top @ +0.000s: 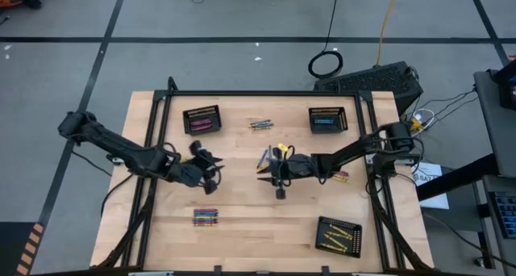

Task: Sort crayons
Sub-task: Put the blue crayon into the top right black bin

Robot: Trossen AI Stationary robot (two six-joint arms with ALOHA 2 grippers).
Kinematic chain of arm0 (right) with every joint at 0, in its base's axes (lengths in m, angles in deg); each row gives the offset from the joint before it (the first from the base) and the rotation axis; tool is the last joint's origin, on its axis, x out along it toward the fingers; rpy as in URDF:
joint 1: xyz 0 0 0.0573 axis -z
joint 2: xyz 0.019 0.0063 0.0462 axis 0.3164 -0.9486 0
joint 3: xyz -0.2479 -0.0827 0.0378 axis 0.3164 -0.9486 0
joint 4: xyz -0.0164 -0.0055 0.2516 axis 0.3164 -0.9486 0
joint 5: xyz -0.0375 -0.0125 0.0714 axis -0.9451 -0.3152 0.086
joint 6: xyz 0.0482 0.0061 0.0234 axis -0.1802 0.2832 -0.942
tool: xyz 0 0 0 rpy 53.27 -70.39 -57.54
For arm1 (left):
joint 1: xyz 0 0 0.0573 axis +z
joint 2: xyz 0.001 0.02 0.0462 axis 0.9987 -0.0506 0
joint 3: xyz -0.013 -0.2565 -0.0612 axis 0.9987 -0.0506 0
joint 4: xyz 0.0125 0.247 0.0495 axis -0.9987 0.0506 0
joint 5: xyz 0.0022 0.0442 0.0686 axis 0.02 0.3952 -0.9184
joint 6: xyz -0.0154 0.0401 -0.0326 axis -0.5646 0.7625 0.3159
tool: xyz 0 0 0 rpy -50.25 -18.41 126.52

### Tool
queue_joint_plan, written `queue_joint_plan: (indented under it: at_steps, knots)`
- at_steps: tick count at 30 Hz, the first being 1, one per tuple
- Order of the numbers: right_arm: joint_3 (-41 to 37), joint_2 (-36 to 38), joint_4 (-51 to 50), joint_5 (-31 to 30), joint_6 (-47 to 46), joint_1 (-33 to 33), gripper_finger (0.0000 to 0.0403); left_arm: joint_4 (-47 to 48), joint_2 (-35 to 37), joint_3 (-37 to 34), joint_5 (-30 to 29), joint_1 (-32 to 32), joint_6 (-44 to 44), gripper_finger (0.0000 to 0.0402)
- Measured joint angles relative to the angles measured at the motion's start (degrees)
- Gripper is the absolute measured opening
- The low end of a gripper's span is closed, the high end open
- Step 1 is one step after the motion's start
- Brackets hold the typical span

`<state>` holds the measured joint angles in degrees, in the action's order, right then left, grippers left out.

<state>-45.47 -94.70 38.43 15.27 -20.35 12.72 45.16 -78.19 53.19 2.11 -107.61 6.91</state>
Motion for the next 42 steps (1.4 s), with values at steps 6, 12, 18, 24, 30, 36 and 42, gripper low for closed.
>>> queue_joint_plan:
  at_steps: [6, 12, 18, 24, 30, 36, 42]
  knots:
    - [0.33, 7.68, -8.61, -9.48, -1.11, 0.2, 0.0077, 10.95, 0.76, 0.28, 0.15, 0.06, -13.39, 0.0107]
    - [0.35, 13.79, -16.77, -9.71, -3.42, 0.42, 0.0096, 10.43, -0.71, -0.23, -0.44, 0.64, -14.3, 0.0107]
    - [0.33, 14.03, -20.84, -9.56, -7.0, 0.42, 0.0165, 3.12, -5.12, -0.22, -1.94, 2.06, -7.09, 0.0107]
    - [0.32, 11.87, -21.93, -9.65, -6.87, 0.4, 0.0203, -8.98, -12.19, -0.24, -2.01, 3.9, 3.89, 0.0107]
    - [0.31, 14.25, -30.05, -10.04, -7.18, 0.9, 0.0198, -24.59, -20.44, -0.18, -1.08, 8.23, 5.79, 0.0107]
    - [0.33, 18.66, -35.9, -10.17, -8.77, 1.17, 0.0186, -37.92, -28.37, -0.25, 1.06, 11.37, 10.22, 0.0107]
    - [0.31, 22.6, -39.86, -10.17, -8.87, 1.15, 0.0183, -50.4, -32.92, 0.09, 3.84, 14.66, 8.28, 0.0107]
